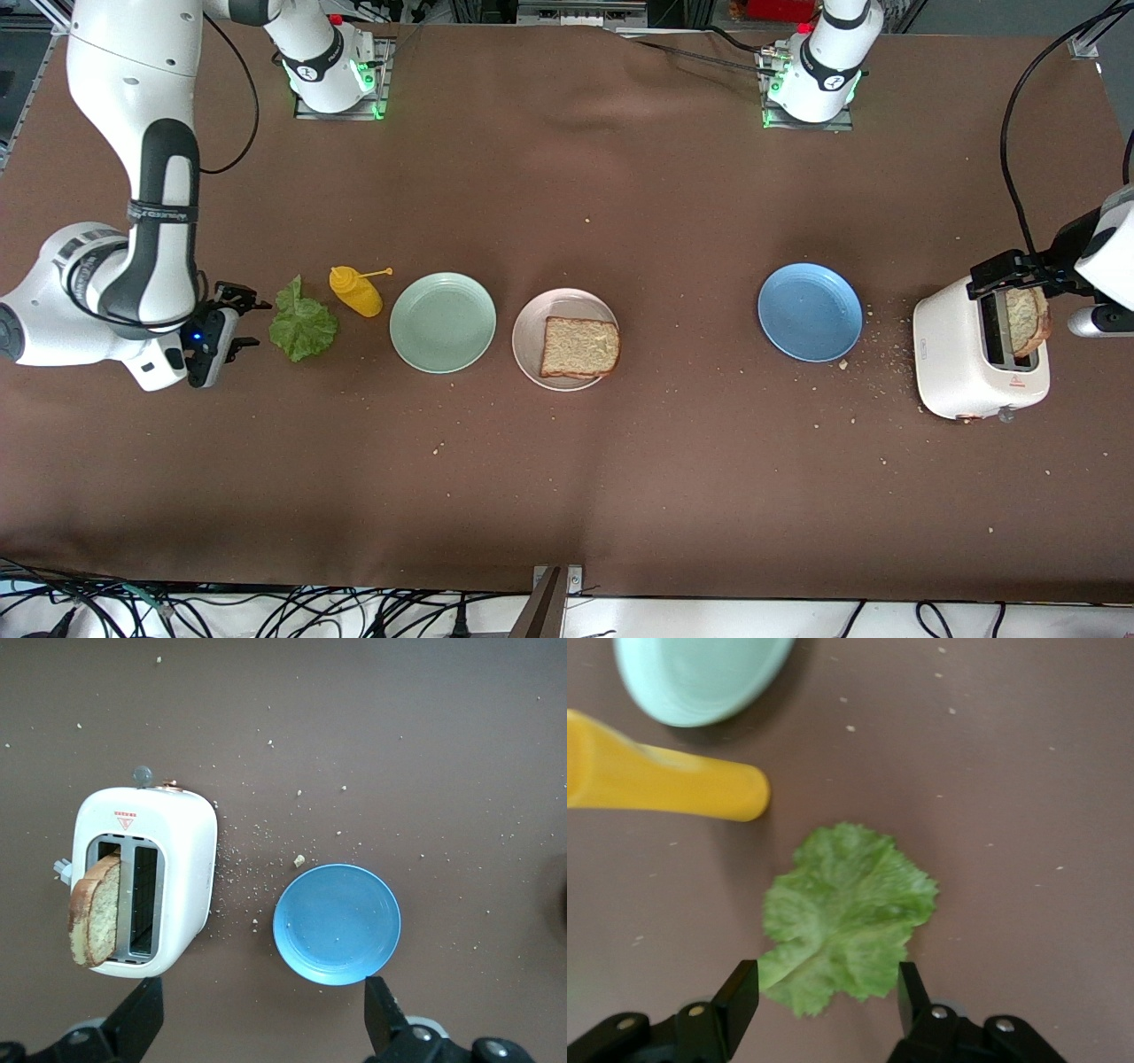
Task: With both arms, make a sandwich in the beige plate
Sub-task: 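Grasp the green lettuce leaf with the right gripper and lift it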
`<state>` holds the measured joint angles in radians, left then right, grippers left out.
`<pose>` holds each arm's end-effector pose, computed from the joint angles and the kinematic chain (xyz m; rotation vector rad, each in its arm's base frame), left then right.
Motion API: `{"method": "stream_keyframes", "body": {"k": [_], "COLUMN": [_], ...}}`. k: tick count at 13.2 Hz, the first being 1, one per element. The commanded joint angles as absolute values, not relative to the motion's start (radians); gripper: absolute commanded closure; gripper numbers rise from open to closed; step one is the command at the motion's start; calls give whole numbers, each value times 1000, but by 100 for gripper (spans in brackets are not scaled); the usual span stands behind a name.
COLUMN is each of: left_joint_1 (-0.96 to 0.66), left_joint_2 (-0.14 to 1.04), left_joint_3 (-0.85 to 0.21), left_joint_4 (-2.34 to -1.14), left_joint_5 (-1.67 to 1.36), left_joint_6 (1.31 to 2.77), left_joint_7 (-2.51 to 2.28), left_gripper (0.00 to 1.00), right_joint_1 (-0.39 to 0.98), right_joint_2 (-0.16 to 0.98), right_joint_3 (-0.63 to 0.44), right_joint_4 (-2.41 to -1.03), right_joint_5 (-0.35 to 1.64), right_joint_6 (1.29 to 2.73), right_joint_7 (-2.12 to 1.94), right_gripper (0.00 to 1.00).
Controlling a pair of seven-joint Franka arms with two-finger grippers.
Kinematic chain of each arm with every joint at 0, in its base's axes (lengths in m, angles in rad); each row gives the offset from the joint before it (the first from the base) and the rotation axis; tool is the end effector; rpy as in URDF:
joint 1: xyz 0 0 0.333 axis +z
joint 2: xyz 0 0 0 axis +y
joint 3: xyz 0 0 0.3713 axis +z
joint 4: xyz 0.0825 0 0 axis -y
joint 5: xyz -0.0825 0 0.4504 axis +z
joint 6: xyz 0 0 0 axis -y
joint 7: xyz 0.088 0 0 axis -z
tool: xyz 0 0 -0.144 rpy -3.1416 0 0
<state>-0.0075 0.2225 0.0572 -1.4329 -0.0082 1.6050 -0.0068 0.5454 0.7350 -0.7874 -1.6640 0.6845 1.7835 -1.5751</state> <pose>0.6981 0.0296 0.5731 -3.1360 -0.0877 0.0786 0.7084 -0.0415 0.2181 -2.3845 -1.4514 0.1737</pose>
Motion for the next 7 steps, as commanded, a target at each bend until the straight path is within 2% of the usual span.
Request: {"method": "stream_keyframes", "body": {"k": [1, 7], "left_joint_1": [20, 34], "left_joint_2": [215, 218], "left_joint_3": [51, 44], "left_joint_4": [-1427, -1440], "left_joint_5": [-8, -11], "left_joint_6": [1598, 1598], "left_joint_7": [9, 11], "left_gripper": [0, 0], "right_joint_1": [578, 577], "right_joint_2": [758, 764], "right_joint_3": [-810, -795], "right_joint_4": [-1712, -1775], "right_joint_5": [670, 680], "right_joint_6": [1902, 1908], "right_joint_7": [-1551, -1545], "right_gripper": [28, 31]}}
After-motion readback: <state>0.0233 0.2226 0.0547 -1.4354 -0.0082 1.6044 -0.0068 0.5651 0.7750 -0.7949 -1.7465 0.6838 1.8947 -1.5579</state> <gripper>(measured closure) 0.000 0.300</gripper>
